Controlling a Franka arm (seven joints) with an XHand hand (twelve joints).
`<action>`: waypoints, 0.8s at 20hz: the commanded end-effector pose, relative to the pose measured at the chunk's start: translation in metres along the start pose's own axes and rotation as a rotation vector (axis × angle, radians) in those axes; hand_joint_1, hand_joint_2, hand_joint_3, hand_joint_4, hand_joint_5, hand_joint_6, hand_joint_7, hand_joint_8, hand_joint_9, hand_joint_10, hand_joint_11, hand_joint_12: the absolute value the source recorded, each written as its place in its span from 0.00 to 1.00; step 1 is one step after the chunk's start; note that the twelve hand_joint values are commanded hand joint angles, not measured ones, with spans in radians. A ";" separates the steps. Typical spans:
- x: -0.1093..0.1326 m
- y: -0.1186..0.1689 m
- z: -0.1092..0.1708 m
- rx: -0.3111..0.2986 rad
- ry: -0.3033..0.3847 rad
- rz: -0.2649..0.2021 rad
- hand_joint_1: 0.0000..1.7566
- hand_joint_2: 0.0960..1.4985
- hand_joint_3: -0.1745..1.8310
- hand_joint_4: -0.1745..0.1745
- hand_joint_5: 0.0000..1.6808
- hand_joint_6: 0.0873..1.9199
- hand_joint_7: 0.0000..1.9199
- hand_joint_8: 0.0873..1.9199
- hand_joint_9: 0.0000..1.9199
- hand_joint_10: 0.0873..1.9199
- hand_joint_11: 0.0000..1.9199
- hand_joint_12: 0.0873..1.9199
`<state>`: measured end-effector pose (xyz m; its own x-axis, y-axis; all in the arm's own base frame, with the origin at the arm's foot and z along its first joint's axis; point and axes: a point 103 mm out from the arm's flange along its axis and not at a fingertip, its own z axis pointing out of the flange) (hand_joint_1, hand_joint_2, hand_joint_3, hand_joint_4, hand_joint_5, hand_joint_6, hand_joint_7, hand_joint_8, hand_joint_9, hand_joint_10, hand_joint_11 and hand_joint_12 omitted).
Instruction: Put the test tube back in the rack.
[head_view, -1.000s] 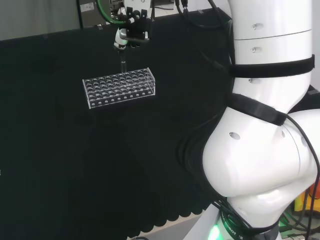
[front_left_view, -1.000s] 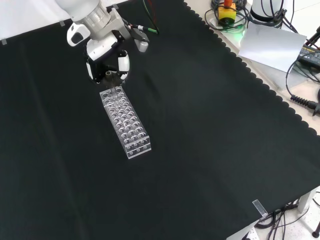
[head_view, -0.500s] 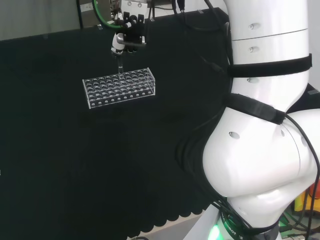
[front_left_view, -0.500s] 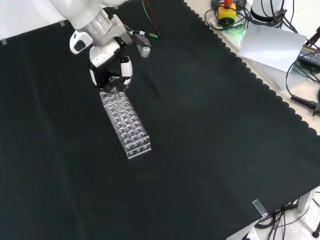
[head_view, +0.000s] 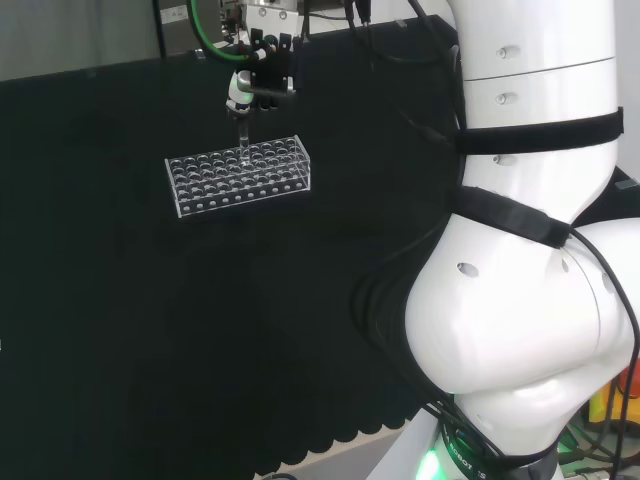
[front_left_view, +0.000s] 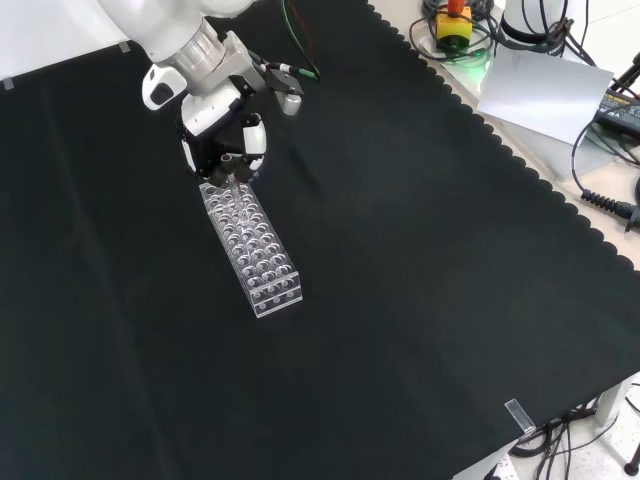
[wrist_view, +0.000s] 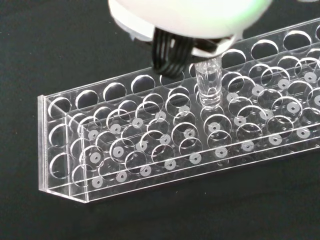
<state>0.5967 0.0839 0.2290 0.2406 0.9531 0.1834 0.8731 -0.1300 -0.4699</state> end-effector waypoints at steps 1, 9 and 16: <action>-0.002 0.001 0.002 0.010 0.001 0.007 0.75 0.36 0.47 0.00 0.74 0.35 0.68 0.36 0.79 0.34 0.57 0.51; -0.002 0.020 0.017 0.034 0.003 0.017 0.75 0.36 0.47 0.00 0.74 0.35 0.68 0.36 0.79 0.34 0.57 0.51; -0.002 0.028 0.027 0.050 0.005 0.013 0.75 0.36 0.47 0.00 0.74 0.35 0.68 0.36 0.79 0.34 0.57 0.51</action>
<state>0.6078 0.0851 0.1980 0.2556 0.9501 0.1786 0.8512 -0.1335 -0.5076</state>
